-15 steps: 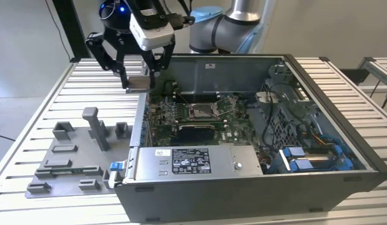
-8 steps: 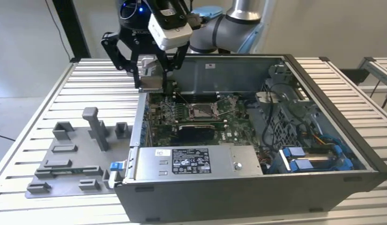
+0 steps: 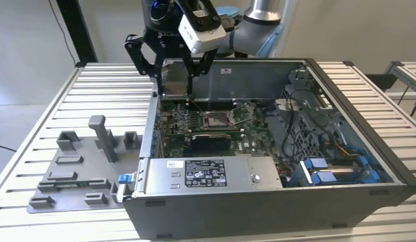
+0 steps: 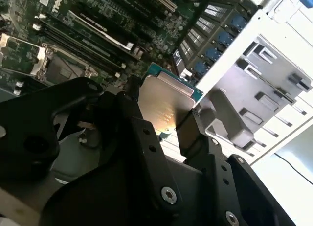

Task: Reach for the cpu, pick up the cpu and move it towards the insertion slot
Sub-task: 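Pick up the cpu and move it towards the insertion slot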

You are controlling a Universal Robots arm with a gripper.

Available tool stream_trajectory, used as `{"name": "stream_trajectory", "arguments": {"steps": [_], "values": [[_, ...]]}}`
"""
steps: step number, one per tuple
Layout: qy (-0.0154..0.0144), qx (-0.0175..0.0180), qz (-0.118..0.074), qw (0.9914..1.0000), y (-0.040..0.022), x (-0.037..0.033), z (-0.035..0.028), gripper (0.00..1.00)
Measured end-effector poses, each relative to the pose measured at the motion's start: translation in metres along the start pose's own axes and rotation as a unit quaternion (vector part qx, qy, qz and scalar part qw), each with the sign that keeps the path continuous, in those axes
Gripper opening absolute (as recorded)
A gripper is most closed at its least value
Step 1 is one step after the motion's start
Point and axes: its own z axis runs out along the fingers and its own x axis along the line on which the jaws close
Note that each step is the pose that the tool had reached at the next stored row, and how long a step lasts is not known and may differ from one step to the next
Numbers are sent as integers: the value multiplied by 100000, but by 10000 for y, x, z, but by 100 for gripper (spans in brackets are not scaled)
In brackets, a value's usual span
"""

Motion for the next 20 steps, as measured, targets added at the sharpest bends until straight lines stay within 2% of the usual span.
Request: {"name": "stream_trajectory", "arguments": {"steps": [10, 20], "values": [[65, -6, 8, 100000, -5, -247, -3, 0], [104, -11, 3, 100000, -10, -440, -6, 0]]}}
